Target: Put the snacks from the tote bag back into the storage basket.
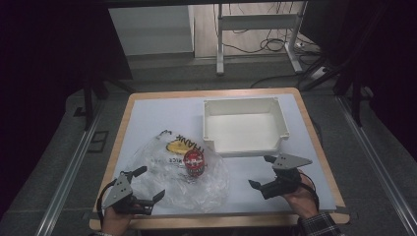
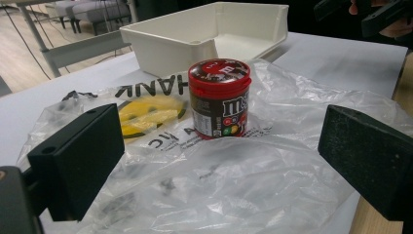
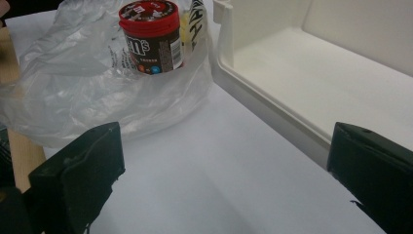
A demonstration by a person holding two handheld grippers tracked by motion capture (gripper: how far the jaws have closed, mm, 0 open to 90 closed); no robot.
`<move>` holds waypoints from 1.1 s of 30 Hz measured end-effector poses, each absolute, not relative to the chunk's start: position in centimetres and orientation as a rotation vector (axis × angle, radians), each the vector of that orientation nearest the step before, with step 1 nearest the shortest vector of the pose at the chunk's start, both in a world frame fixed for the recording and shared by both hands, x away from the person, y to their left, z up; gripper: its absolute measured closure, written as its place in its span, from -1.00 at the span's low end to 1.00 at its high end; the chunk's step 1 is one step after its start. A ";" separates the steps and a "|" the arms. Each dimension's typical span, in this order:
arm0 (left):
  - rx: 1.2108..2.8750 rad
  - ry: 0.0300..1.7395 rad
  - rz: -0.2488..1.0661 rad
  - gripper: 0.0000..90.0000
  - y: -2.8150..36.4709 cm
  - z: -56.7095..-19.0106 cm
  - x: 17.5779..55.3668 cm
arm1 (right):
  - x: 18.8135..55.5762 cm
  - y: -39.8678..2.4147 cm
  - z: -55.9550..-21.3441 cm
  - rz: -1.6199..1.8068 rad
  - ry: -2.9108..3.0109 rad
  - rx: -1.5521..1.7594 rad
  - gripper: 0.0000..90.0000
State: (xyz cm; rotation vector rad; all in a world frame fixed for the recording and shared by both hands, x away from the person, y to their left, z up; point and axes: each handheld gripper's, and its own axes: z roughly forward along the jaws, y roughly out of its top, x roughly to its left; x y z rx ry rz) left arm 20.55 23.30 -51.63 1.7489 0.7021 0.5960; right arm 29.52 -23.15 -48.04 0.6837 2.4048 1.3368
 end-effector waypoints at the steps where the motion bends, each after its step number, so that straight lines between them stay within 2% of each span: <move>1: 1.751 0.701 0.597 -0.94 23.3 -51.6 20.5 | 29.5 -23.1 -48.0 1.338 2.406 0.679 -0.99; 33: 1.753 0.711 0.608 -0.94 23.6 -51.7 20.6 | 29.9 -20.8 -48.6 1.323 2.481 0.586 -0.99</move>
